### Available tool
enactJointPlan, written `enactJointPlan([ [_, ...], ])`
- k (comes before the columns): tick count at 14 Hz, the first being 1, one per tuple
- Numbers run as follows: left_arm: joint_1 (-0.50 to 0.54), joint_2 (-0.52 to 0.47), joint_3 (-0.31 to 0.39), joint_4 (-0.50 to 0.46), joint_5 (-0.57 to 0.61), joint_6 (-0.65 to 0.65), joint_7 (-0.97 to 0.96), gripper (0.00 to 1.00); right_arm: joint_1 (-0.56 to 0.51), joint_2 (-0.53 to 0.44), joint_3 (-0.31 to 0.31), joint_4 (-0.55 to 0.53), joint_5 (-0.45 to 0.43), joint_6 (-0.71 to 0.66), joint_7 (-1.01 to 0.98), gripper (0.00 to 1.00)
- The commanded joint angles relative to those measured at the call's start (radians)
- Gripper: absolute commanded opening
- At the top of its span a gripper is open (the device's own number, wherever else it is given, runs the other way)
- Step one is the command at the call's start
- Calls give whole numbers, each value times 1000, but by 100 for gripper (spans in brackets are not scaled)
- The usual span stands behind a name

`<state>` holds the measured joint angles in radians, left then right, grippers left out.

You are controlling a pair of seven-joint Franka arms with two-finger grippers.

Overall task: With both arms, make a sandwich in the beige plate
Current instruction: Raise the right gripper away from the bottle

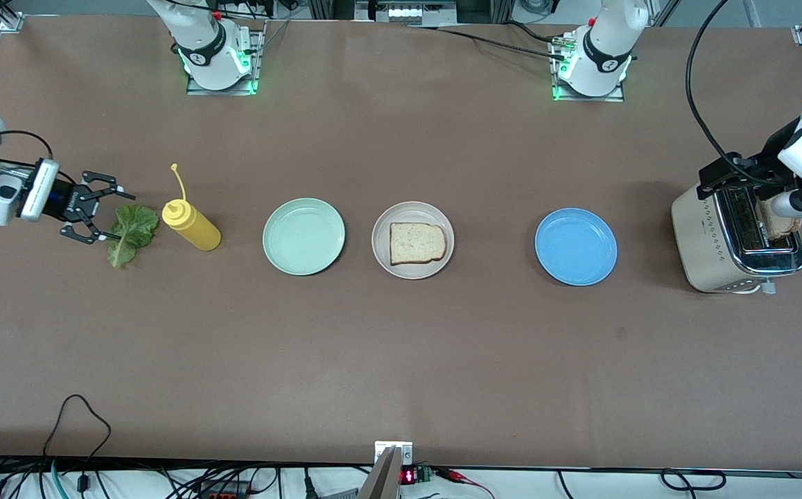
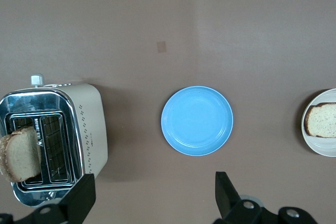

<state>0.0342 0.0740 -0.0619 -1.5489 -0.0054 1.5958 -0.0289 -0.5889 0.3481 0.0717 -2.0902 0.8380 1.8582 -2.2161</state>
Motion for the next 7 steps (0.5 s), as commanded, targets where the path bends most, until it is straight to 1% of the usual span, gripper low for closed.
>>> enactJointPlan([
  [1, 9, -20, -9, -20, 15, 4, 6, 100, -3, -52, 3, -11, -62, 13, 187, 100],
  [4, 9, -20, -9, -20, 15, 6, 6, 100, 7, -77, 5, 4, -74, 59, 379, 100],
  [6, 10, -19, -9, -20, 15, 18, 6, 100, 15, -80, 5, 44, -103, 59, 536, 100],
  [7, 10, -19, -9, -20, 15, 18, 6, 100, 29, -83, 7, 67, -132, 58, 637, 100],
])
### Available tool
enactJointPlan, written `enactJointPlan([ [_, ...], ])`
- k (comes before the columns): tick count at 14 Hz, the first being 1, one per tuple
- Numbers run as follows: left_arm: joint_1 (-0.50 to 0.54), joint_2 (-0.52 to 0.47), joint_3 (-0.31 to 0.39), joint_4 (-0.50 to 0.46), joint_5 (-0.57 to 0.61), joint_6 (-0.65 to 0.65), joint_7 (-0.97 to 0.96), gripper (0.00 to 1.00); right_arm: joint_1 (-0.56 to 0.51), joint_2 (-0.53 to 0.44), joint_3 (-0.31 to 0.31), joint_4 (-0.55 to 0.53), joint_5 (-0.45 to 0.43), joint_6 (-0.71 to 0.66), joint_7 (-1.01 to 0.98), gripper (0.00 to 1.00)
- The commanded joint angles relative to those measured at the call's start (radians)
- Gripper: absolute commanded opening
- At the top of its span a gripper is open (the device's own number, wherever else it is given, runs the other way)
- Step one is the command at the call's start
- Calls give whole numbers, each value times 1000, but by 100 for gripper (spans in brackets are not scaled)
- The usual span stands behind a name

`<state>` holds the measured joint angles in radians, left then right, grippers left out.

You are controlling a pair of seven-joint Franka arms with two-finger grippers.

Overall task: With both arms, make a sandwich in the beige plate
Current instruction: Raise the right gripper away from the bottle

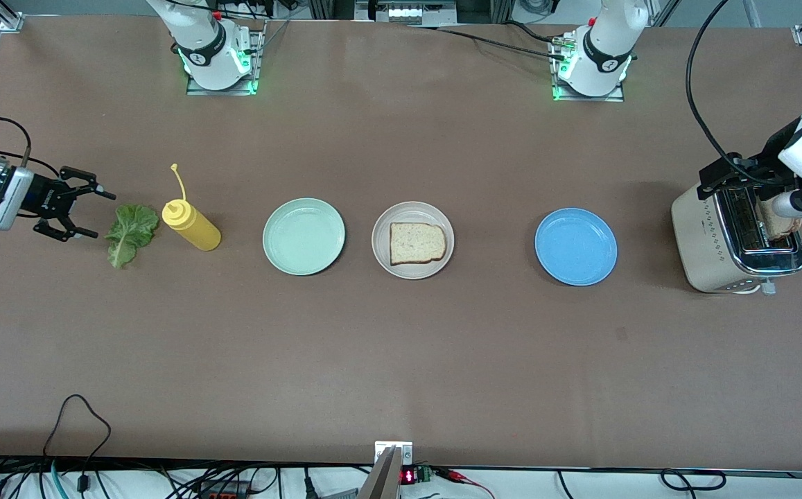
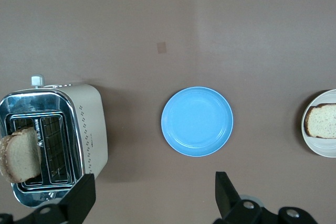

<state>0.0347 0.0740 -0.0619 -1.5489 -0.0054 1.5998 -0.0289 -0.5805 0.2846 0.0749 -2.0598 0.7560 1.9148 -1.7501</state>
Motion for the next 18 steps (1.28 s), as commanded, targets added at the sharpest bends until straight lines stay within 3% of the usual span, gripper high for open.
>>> enactJointPlan([
  [1, 10, -19, -9, -20, 15, 14, 6, 100, 25, -24, 3, 49, -90, 4, 261, 100],
  [7, 8, -19, -10, -20, 15, 12, 6, 100, 88, -25, 9, 124, -288, 59, 767, 100],
  [10, 8, -20, -10, -20, 15, 11, 6, 100, 123, -27, 14, 127, -427, 114, 986, 100],
  [13, 10, -20, -10, -22, 15, 9, 6, 100, 143, -16, 14, 119, -509, 151, 1205, 100],
  [15, 10, -19, -9, -20, 15, 11, 6, 100, 172, -7, 16, 119, -654, 188, 1378, 100],
  [18, 10, -19, -9, -20, 15, 8, 6, 100, 182, 37, 37, 119, -757, 193, 1633, 100],
])
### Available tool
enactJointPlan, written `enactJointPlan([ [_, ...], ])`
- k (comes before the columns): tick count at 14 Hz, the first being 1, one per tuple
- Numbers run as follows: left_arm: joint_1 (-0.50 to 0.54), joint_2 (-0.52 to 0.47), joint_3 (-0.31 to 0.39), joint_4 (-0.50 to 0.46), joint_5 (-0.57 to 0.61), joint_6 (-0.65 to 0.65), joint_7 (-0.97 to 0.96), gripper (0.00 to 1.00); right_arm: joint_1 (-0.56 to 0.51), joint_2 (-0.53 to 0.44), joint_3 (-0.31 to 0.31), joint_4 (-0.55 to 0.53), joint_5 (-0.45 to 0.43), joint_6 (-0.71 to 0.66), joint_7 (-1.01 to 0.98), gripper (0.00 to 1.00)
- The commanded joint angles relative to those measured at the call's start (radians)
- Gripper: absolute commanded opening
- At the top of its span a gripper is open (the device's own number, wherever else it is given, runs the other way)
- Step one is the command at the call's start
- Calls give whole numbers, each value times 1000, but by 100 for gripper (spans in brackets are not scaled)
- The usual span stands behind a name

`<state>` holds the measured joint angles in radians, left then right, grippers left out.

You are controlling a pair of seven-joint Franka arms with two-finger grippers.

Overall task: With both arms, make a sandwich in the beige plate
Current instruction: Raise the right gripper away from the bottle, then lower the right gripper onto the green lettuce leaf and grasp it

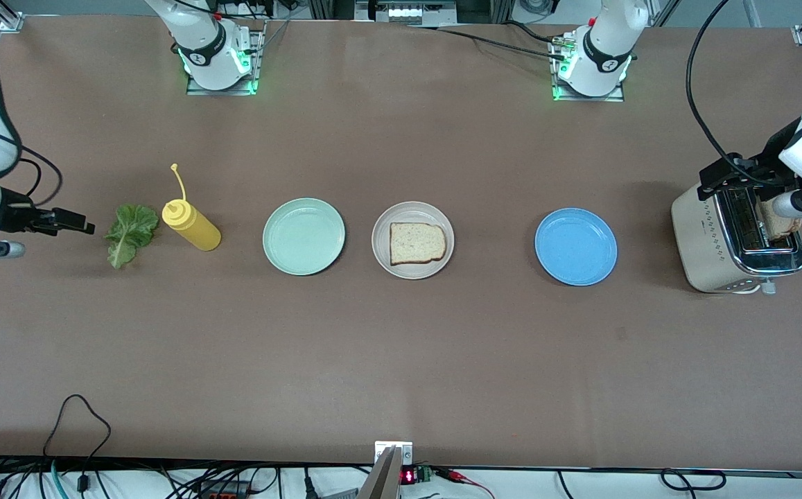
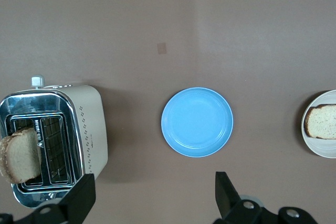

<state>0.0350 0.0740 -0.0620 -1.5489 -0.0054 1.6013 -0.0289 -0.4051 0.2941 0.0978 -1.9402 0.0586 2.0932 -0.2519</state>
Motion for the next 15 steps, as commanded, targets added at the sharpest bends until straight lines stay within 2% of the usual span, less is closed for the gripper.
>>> enactJointPlan([
  [1, 9, -20, -9, -20, 15, 6, 6, 100, 6, 51, 20, 0, -77, 18, 191, 100],
  [6, 11, -19, -9, -22, 15, 6, 6, 100, 15, 132, 28, 0, -181, 64, 339, 100],
  [15, 13, -20, -9, -20, 8, 8, 6, 100, 19, 220, 29, 0, -201, 136, 413, 100],
])
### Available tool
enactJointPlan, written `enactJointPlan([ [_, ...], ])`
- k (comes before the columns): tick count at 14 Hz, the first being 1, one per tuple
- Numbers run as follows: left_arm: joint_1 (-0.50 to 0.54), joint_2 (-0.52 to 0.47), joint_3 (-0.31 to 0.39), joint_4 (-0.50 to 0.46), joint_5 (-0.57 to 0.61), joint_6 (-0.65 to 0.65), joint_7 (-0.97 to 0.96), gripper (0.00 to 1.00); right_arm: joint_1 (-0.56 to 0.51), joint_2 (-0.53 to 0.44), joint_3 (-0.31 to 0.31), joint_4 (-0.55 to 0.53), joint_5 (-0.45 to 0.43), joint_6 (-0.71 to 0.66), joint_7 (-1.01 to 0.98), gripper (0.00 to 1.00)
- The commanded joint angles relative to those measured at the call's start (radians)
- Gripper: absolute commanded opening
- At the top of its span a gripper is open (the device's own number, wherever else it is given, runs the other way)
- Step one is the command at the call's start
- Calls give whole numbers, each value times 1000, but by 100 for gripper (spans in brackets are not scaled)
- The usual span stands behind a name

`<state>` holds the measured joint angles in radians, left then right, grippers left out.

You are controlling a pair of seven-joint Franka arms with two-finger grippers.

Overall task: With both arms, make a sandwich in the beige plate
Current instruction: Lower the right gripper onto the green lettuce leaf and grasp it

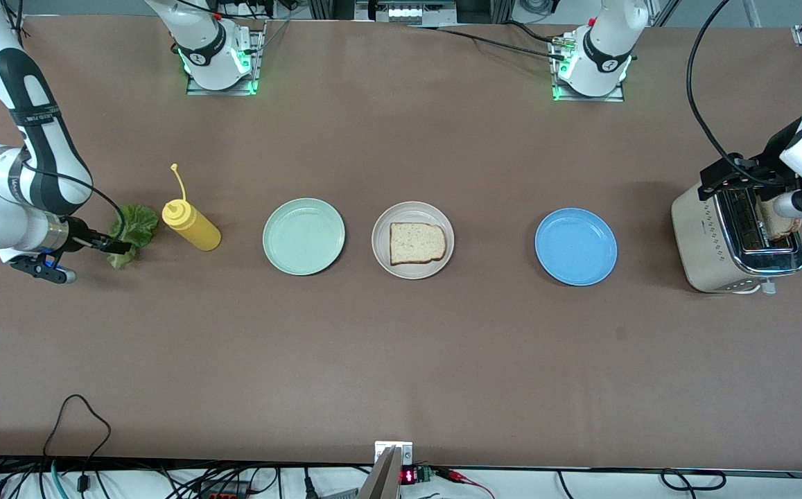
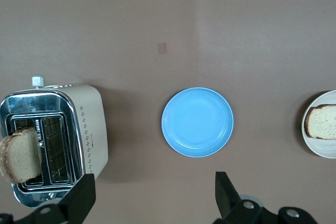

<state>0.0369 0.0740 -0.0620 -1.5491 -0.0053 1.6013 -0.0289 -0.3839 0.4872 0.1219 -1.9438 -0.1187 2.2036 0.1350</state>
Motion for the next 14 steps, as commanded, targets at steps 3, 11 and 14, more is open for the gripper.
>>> enactJointPlan([
  [3, 11, -20, -9, -22, 8, 8, 6, 100, -4, 39, 5, 3, -45, 27, 15, 100],
  [11, 12, -19, -7, -22, 8, 8, 6, 100, -13, 59, 5, 3, -50, 30, -23, 56],
  [14, 12, -19, -7, -22, 8, 9, 6, 100, -13, 59, 5, 3, -52, 30, -25, 28],
])
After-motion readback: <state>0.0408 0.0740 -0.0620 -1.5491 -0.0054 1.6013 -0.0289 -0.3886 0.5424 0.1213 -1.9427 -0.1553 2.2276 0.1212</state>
